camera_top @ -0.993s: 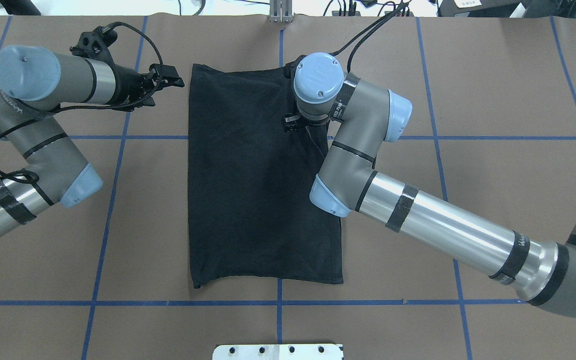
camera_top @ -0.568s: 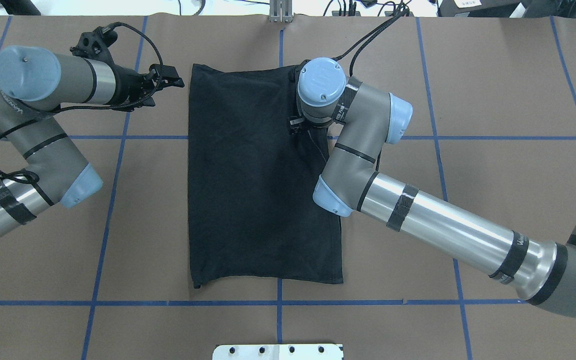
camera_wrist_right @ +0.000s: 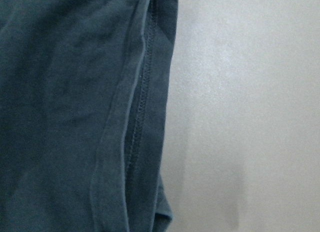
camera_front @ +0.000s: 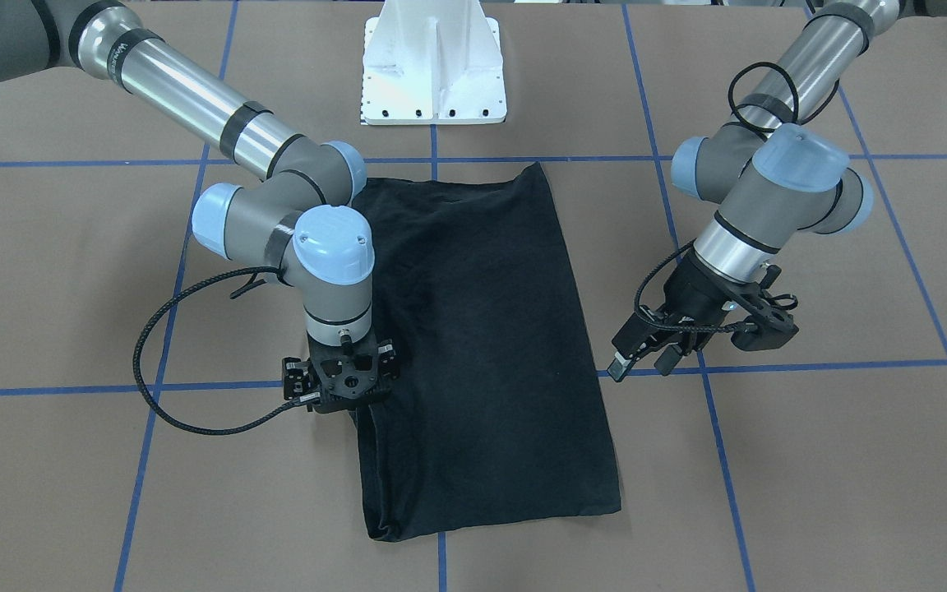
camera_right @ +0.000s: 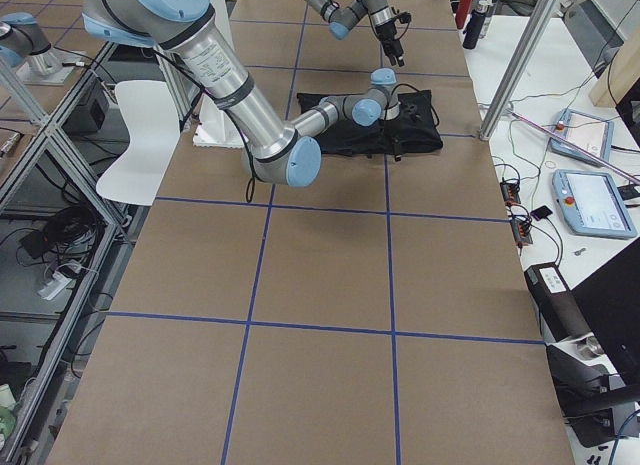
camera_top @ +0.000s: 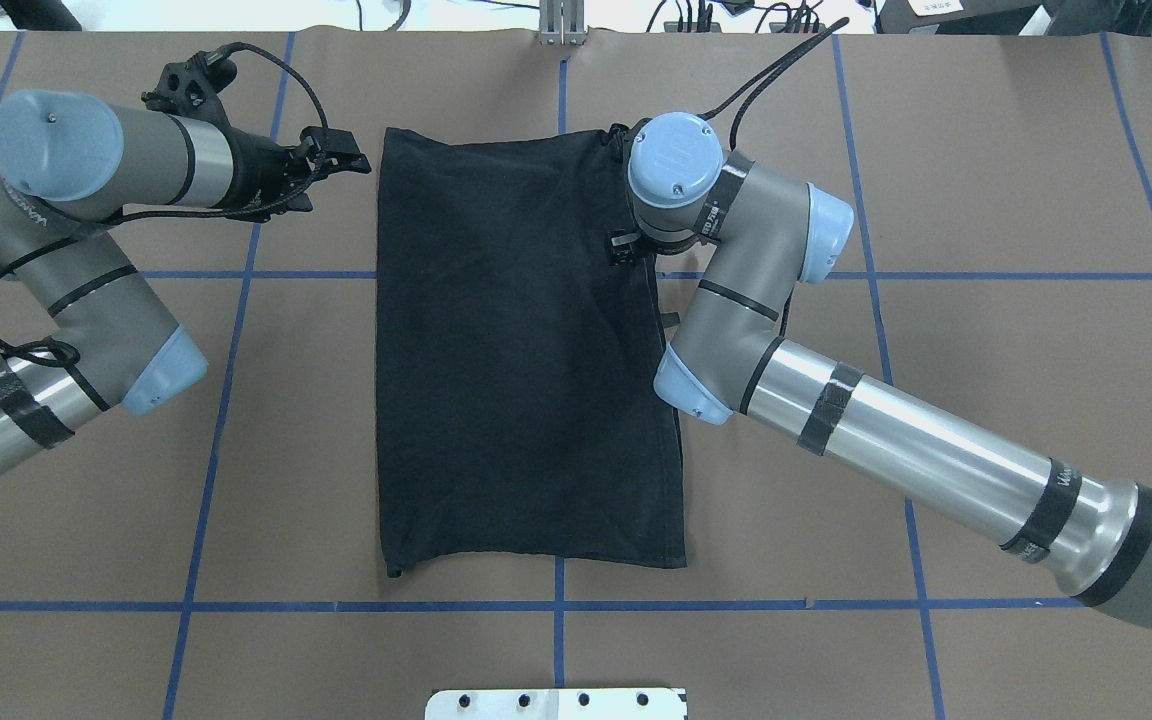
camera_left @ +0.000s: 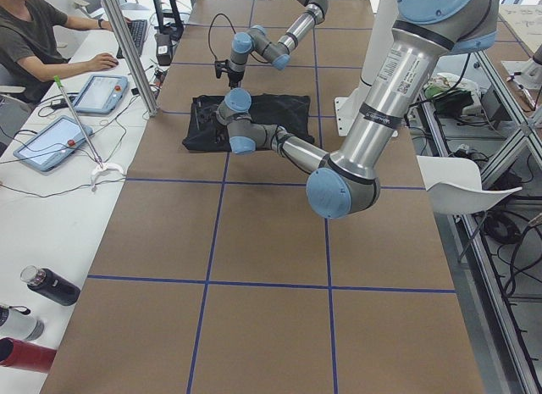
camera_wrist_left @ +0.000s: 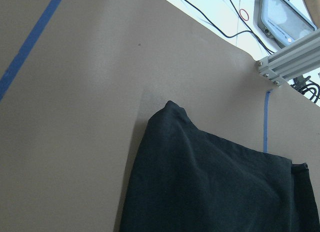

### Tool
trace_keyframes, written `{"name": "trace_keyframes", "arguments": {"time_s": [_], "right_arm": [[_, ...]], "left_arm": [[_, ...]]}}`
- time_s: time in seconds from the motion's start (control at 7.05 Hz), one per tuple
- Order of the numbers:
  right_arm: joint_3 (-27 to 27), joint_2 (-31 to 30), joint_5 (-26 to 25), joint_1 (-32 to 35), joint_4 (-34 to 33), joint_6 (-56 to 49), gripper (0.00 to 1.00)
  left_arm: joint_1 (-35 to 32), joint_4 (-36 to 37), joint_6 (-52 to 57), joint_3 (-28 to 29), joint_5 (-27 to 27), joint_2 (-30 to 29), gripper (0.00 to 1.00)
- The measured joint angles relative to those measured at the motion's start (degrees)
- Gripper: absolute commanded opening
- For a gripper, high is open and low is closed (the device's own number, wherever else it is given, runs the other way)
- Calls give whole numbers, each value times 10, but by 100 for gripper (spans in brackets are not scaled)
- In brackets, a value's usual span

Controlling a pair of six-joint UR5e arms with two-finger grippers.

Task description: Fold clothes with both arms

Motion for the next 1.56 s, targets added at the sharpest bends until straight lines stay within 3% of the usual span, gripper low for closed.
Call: {"name": "trace_keyframes", "arguments": {"time_s": [0.43, 0.71, 1.14, 1.56], "right_arm": [[8, -4, 25, 19, 0, 0, 100], [46, -8, 97, 49, -1, -1, 100], [182, -80, 207, 77, -1, 50, 100], [278, -140, 235, 61, 0, 131, 100]], "left_arm": [[0, 2, 0, -2, -2, -3, 100], [0, 2, -2, -6, -5, -4, 100], [2, 0, -14, -67, -47, 8, 100], [24, -5, -68, -149, -69, 58, 100]]}}
